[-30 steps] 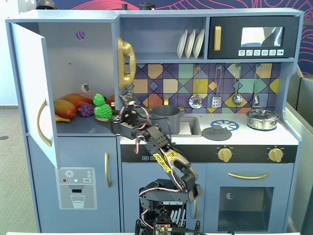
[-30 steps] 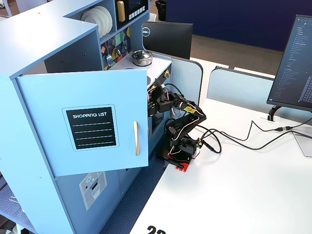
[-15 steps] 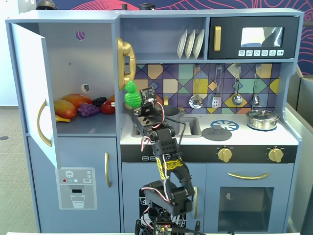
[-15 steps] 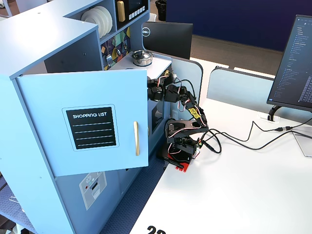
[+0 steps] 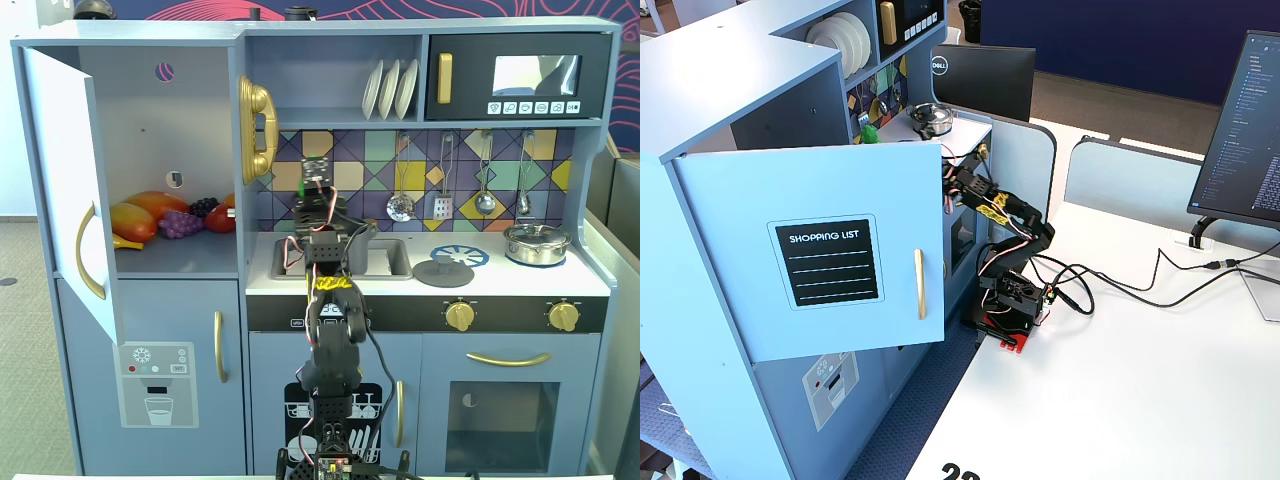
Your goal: Pick up the green pineapple from the left cabinet and place it in the gray recipient
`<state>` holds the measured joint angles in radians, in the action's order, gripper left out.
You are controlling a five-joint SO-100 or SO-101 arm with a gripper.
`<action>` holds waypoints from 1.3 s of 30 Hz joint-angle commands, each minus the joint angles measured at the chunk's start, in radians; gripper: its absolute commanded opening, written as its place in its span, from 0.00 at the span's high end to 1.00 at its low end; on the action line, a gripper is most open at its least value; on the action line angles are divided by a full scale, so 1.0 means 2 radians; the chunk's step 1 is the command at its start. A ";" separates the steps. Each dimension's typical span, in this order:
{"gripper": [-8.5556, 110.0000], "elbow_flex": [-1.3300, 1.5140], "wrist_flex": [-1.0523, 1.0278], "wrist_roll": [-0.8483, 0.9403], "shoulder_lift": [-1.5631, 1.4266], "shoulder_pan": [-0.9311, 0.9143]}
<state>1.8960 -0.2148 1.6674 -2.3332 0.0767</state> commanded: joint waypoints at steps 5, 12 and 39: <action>0.93 -0.061 0.050 -0.009 0.086 -0.029; 0.93 -0.058 0.050 -0.006 0.110 -0.048; 0.74 -0.179 -0.314 -0.001 -0.098 -0.079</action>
<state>1.6398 -0.5798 1.6153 -2.3317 -0.0598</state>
